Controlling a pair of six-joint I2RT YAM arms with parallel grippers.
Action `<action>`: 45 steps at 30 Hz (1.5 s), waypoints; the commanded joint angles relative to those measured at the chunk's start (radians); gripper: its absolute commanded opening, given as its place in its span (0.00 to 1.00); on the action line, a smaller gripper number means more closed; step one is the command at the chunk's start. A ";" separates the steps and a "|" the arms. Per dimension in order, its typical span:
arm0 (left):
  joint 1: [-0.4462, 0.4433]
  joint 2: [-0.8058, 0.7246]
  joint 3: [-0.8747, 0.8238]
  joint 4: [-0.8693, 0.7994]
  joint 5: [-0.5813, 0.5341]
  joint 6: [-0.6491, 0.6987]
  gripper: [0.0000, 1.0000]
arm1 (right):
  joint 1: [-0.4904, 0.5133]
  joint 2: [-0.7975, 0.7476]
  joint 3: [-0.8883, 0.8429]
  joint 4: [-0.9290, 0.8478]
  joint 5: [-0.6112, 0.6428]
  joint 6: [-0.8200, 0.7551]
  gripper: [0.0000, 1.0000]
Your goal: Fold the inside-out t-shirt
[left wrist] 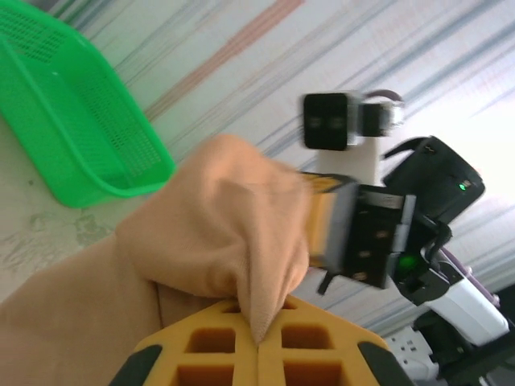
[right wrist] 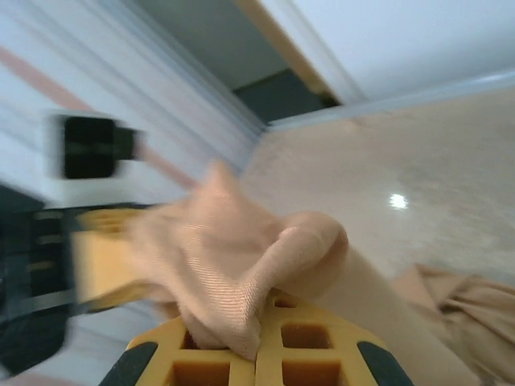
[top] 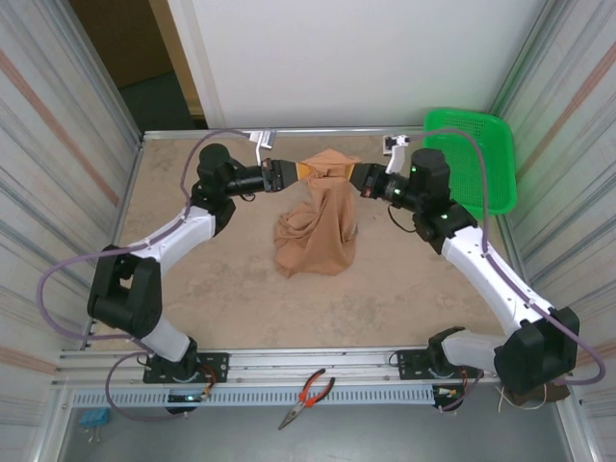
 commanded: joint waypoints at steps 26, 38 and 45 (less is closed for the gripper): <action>-0.224 -0.218 0.248 -0.948 -0.653 1.018 0.68 | -0.059 0.052 -0.053 0.341 -0.475 0.129 0.00; -0.248 -0.112 0.341 -0.961 -0.670 1.066 0.68 | -0.032 0.066 -0.051 0.332 -0.474 0.124 0.00; -0.253 -0.057 0.380 -0.965 -0.593 1.102 0.30 | -0.023 0.084 -0.058 0.334 -0.475 0.115 0.00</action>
